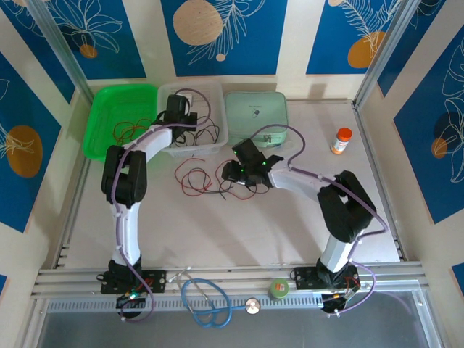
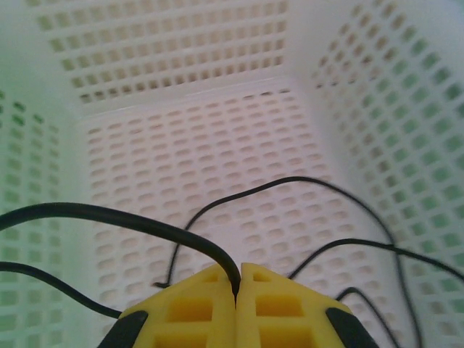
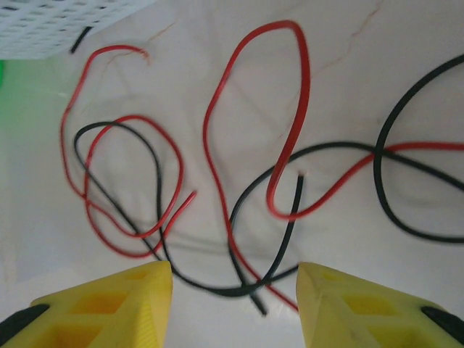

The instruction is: Untangle the cables

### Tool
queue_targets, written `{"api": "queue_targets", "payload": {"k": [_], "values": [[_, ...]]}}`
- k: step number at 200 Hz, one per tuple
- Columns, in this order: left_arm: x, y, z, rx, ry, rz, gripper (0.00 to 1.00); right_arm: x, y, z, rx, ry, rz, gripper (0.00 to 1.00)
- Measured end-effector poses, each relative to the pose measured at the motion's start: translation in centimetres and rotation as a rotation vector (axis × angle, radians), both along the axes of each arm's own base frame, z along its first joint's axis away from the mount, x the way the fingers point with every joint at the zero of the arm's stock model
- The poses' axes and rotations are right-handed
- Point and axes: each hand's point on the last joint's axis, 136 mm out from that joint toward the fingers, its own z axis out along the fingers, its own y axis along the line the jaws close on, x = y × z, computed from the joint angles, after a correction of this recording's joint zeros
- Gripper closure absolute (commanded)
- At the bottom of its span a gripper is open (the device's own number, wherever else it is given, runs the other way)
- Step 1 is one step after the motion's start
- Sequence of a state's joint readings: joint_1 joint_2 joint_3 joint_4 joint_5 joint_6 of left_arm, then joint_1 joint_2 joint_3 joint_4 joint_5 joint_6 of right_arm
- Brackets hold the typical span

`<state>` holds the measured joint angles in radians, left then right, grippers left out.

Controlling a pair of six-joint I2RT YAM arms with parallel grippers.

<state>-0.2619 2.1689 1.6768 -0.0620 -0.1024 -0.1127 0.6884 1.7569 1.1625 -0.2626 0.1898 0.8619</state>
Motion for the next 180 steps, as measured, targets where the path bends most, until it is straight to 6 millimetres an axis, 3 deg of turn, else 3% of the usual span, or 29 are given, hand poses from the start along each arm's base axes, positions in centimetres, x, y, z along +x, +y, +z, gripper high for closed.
{"api": "queue_targets", "payload": {"k": [22,49,57,78,104,149,162,180], "values": [[0.0,1.7,-0.7,0.026,0.011,0.028,1.00,1.1,0.1,-1.2,-0.027,0.007,-0.007,0.55],[0.2,2.4,-0.7,0.044,0.008,0.030,0.99,2.0,0.5,-2.1,-0.047,0.009,-0.005,0.64],[0.2,2.4,-0.7,0.049,0.008,0.026,0.94,2.1,0.6,-2.2,-0.048,0.007,-0.003,0.67],[0.2,2.4,-0.3,0.072,0.007,0.013,0.71,2.6,0.9,-2.3,-0.050,0.004,-0.002,0.78],[0.8,2.4,1.2,0.083,-0.015,0.008,0.50,3.0,1.0,-2.5,-0.056,0.003,-0.005,1.00],[0.2,2.1,2.1,0.079,-0.002,-0.013,0.31,3.2,1.3,-1.8,-0.064,-0.016,0.011,1.00],[-0.2,2.0,3.4,0.068,-0.013,-0.020,0.28,2.7,1.4,-1.1,-0.068,-0.023,0.024,1.00],[-1.0,1.7,7.1,0.036,-0.063,-0.039,0.24,1.7,2.1,1.4,-0.055,-0.062,0.057,1.00]]}}
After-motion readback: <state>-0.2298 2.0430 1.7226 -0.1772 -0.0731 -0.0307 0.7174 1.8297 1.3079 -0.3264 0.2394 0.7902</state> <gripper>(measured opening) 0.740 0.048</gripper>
